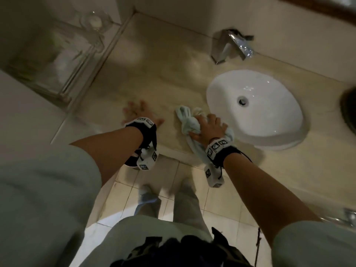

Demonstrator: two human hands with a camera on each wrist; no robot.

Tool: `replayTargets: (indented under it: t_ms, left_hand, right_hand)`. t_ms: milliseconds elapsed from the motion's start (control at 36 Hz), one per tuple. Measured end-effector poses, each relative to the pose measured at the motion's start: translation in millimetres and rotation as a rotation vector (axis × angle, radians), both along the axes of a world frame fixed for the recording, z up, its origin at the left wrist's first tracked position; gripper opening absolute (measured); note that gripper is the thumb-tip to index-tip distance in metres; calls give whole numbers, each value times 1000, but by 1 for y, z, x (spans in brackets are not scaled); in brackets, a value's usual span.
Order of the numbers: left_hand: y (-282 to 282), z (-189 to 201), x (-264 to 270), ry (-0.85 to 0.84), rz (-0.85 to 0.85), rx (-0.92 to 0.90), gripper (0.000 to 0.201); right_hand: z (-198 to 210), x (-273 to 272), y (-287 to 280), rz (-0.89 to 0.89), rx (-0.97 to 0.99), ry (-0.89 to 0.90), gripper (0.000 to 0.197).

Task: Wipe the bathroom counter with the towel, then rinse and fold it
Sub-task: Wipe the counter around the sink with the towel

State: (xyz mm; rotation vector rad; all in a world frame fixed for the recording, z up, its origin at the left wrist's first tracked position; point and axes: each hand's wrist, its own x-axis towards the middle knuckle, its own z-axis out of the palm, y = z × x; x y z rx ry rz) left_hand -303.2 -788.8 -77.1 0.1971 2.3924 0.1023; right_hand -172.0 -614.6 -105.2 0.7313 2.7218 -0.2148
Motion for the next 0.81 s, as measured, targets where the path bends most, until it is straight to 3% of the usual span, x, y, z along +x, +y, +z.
replayTargets:
  t_ms: [83,222,278,361,472,806]
  left_hand:
    - [-4,-10,-7,6,18,-45,110]
    - [3,19,-5,-13,-136,-126,83]
    - [-1,9,-17,5,-165,-140,90]
    - [-9,-1,-40,7,-149,-155,121]
    - [-17,-11,-64,-38,-159,-134,144]
    - [-16,-34,-71,-28,-96,-35,144]
  right_hand:
    - [-1,6,-8,-61,1,4,68]
    - [0,3,-13,-88,3,-14,67]
    - [1,0,-12,-76,9,-18,67]
    - [2,-5,-10,-56,-3,-24,67]
    - [0,-30,-10,-82,-1,-5,67]
    - [1,-146,33,-173,-84,26,76]
